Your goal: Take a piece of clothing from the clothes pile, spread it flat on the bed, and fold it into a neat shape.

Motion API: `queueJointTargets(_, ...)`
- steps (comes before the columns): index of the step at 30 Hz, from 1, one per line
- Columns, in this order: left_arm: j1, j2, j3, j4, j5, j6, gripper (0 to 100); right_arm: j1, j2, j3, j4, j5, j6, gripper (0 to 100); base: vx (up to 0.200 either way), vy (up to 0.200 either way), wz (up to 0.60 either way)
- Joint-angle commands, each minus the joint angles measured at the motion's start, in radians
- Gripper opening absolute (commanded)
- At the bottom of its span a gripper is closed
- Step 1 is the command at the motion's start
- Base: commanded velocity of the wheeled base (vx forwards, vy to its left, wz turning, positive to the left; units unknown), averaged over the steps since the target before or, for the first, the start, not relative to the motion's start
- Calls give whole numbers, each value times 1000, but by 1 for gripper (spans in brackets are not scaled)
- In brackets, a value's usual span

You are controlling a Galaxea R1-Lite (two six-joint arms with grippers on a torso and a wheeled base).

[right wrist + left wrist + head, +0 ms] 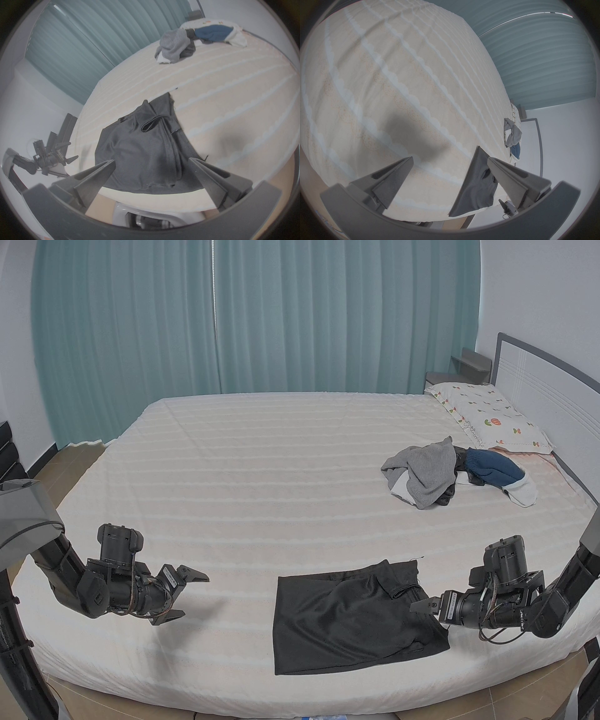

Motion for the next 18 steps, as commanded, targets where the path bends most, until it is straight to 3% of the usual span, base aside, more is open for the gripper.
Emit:
queueJointTargets(1,-1,5,-2,-1,1,0,100,-4,65,4,-1,61,42,100,0,0,0)
queueJointTargets(4,-3,6,-3,-1,2,0,100,-7,87,10,-1,92,42,100,0,0,0)
queueJointTargets(11,-3,6,-3,-1,2,0,100,-13,142,14,-22,87,29,100,0,0,0)
queueJointTargets(12,-1,6,-3,-1,2,-1,100,-16,140,27,-61,82,25,0,0,0,0)
queueJointTargets(18,-3,6,-3,1,2,0,100,-45,113,82,-93,72,-18,0,0,0,0)
